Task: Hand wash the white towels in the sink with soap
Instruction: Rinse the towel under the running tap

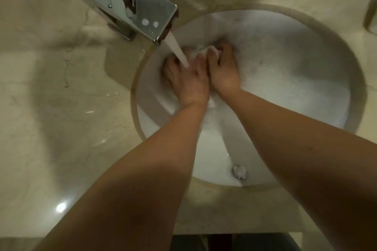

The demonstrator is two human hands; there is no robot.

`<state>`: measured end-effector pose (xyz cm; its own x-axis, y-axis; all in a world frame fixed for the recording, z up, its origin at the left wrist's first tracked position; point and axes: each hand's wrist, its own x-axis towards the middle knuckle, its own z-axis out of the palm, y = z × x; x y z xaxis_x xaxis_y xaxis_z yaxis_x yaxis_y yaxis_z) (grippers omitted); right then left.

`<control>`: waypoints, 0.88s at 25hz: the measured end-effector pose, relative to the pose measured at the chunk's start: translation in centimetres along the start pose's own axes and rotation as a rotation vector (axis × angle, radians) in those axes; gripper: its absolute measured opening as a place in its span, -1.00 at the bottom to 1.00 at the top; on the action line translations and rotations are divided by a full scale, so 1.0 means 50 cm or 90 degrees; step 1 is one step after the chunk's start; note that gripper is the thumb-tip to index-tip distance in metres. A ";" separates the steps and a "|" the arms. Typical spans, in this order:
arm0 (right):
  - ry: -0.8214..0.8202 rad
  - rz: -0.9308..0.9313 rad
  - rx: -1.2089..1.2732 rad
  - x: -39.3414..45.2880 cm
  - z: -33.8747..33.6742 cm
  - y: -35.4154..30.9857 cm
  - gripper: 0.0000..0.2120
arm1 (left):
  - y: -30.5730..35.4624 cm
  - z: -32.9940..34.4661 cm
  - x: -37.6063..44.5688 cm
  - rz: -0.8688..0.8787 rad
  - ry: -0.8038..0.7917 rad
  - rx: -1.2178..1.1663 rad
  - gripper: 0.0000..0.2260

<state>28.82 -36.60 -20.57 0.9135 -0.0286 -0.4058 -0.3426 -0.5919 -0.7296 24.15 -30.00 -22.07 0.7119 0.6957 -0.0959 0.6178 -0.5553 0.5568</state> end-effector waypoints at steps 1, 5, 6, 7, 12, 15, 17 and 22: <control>-0.007 0.030 -0.030 -0.013 -0.014 -0.003 -0.57 | 0.004 -0.001 -0.017 -0.080 0.063 -0.026 -0.40; -0.054 0.096 -0.045 -0.030 -0.032 -0.014 -0.54 | 0.049 -0.047 -0.023 -0.394 -0.046 -0.226 -0.30; -0.060 0.089 -0.020 -0.032 -0.035 -0.019 -0.60 | 0.050 -0.057 -0.008 -0.430 -0.094 -0.284 -0.33; -0.058 0.085 0.009 -0.034 -0.039 -0.023 -0.66 | 0.042 -0.057 0.006 -0.443 -0.128 -0.347 -0.40; 0.003 0.095 0.222 -0.061 -0.052 -0.021 -0.70 | 0.040 -0.073 -0.002 -0.309 -0.129 -0.445 -0.47; 0.031 0.061 0.293 -0.055 -0.044 -0.050 -0.90 | 0.040 -0.096 -0.006 -0.301 -0.100 -0.491 -0.54; 0.018 0.024 0.302 -0.051 -0.037 -0.073 -0.84 | 0.030 -0.109 0.002 -0.206 -0.026 -0.439 -0.60; -0.012 0.015 0.195 -0.041 -0.019 -0.057 -0.77 | -0.015 -0.106 0.017 -0.030 -0.054 -0.385 -0.66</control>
<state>28.16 -35.62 -17.14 0.9011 -0.0224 -0.4330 -0.4167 -0.3204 -0.8507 22.53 -26.55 -18.21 0.7280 0.6608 -0.1827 0.3674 -0.1510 0.9177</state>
